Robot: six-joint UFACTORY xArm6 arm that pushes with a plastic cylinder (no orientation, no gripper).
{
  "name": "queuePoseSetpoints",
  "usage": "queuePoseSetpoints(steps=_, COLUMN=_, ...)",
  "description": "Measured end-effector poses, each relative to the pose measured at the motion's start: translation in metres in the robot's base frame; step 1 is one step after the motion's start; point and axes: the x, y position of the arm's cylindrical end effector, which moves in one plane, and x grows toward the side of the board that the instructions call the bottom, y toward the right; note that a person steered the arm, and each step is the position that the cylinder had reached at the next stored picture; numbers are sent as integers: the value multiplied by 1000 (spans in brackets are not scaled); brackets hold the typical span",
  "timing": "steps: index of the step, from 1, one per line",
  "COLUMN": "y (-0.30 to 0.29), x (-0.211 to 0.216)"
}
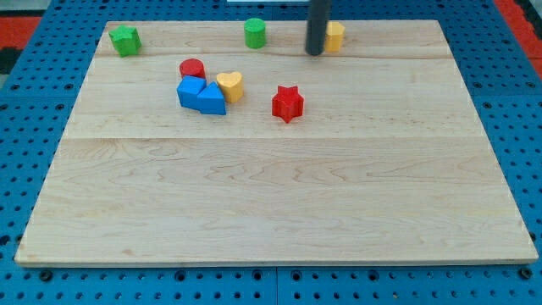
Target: Push yellow hexagon to the top side of the board
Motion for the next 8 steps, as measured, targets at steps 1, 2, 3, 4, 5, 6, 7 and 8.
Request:
queuePoseSetpoints(steps=1, y=-2, x=-28)
queuePoseSetpoints(steps=2, y=39, x=-29)
queuePoseSetpoints(steps=3, y=71, x=-29)
queuePoseSetpoints(steps=4, y=59, x=-25)
queuePoseSetpoints(steps=5, y=83, x=-24)
queuePoseSetpoints(steps=6, y=100, x=-34)
queuePoseSetpoints(steps=7, y=82, x=-10)
queuePoseSetpoints(steps=8, y=38, x=5)
